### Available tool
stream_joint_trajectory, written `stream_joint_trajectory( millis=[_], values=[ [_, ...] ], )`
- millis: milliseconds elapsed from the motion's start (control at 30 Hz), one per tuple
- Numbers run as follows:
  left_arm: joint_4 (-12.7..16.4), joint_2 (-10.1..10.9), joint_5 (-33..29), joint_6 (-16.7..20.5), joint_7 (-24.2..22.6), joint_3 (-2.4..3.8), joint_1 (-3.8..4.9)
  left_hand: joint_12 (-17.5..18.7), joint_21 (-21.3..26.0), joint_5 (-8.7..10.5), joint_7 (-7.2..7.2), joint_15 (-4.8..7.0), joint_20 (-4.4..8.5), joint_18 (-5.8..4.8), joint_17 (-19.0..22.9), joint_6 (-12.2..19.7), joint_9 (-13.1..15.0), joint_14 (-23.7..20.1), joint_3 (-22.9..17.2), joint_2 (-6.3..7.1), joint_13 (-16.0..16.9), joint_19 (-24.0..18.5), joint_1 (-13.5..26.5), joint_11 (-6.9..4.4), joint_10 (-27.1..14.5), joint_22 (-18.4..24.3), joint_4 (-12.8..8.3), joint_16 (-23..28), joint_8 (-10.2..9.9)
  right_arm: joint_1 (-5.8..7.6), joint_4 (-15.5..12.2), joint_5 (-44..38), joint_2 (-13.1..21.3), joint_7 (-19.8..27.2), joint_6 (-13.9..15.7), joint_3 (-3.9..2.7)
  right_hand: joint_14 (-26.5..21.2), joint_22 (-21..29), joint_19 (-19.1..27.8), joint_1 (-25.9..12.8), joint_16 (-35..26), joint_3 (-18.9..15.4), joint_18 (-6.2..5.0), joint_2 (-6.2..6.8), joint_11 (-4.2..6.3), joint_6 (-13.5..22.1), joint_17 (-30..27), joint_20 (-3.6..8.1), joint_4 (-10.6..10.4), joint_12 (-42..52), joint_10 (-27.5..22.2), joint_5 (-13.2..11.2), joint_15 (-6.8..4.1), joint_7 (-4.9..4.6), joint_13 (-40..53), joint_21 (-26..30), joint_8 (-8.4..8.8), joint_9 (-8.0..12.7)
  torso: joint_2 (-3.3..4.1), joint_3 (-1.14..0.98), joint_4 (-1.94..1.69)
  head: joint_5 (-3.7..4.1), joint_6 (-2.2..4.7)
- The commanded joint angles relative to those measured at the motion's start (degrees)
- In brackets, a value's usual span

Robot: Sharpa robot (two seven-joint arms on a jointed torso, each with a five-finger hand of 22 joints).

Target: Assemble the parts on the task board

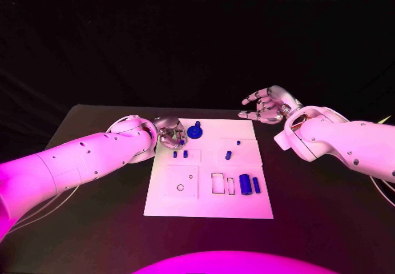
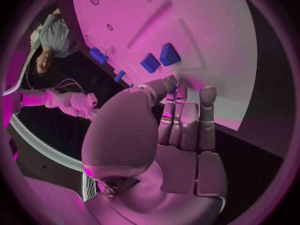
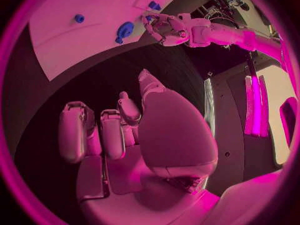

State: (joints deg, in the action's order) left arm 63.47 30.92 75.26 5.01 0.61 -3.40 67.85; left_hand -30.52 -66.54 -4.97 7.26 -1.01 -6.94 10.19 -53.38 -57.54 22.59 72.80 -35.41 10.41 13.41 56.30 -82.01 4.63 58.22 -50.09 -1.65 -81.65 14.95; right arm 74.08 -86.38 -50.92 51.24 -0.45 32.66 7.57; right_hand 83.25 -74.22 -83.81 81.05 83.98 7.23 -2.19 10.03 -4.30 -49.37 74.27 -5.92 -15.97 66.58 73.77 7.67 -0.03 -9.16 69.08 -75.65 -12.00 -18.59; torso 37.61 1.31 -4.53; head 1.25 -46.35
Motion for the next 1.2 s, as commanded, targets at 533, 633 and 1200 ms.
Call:
stream_joint_trajectory(
  millis=[533, 633, 1200],
  values=[
    [-0.10, -0.14, 0.02, -0.49, 0.59, -0.03, -0.02, -3.11, 1.87, 0.37, 0.72, -0.89, -0.64, -0.21, 2.84, -0.15, 0.30, -2.54, 1.21, -0.65, 2.10, -3.31, 1.53, 0.96, -6.95, 2.23, 0.60, -0.97, 0.60, -0.03, -0.02, -0.09, -0.03, 0.09, -0.08, 0.00, 3.98, -7.12, -0.58, -1.91, -0.67, 2.00, -1.09, -0.58, 0.31, 0.00, 5.09, 0.51, -0.46, -0.29, -1.20, 0.46, -0.42, 0.24, -0.33, 0.68, -1.39, -0.45, 0.00, 0.01, 0.05, 0.07, 0.06],
    [-0.10, -0.14, 0.02, -0.48, 0.58, -0.03, -0.02, -3.27, 1.94, 0.37, 0.71, -0.97, -0.71, -0.19, 3.09, -0.10, 0.30, -2.71, 1.22, -0.61, 2.17, -3.42, 1.55, 1.05, -7.31, 2.32, 0.61, -0.96, 0.61, -0.03, -0.01, -0.09, -0.02, 0.09, -0.09, 0.00, 3.98, -7.12, -0.58, -1.91, -0.67, 2.00, -1.09, -0.58, 0.31, 0.00, 5.09, 0.51, -0.46, -0.29, -1.20, 0.46, -0.42, 0.24, -0.33, 0.68, -1.39, -0.45, 0.01, 0.00, 0.03, 0.08, 0.04],
    [0.21, -0.03, -0.62, 0.79, -0.61, -0.01, -0.02, -13.68, -0.45, 0.32, 0.35, 0.50, 0.22, -0.81, -4.96, -0.79, 0.55, 1.79, 0.52, -1.03, 7.16, -0.38, 0.85, -0.91, -6.71, -1.26, 0.30, -3.87, 1.71, -0.03, 0.06, -0.09, -0.06, 0.08, -0.15, 0.00, 3.98, -7.12, -0.58, -1.91, -0.67, 2.00, -1.09, -0.58, 0.31, 0.00, 5.09, 0.51, -0.46, -0.29, -1.20, 0.46, -0.42, 0.24, -0.33, 0.68, -1.39, -0.45, 0.01, 0.00, 0.02, 0.16, -0.08]
  ],
)
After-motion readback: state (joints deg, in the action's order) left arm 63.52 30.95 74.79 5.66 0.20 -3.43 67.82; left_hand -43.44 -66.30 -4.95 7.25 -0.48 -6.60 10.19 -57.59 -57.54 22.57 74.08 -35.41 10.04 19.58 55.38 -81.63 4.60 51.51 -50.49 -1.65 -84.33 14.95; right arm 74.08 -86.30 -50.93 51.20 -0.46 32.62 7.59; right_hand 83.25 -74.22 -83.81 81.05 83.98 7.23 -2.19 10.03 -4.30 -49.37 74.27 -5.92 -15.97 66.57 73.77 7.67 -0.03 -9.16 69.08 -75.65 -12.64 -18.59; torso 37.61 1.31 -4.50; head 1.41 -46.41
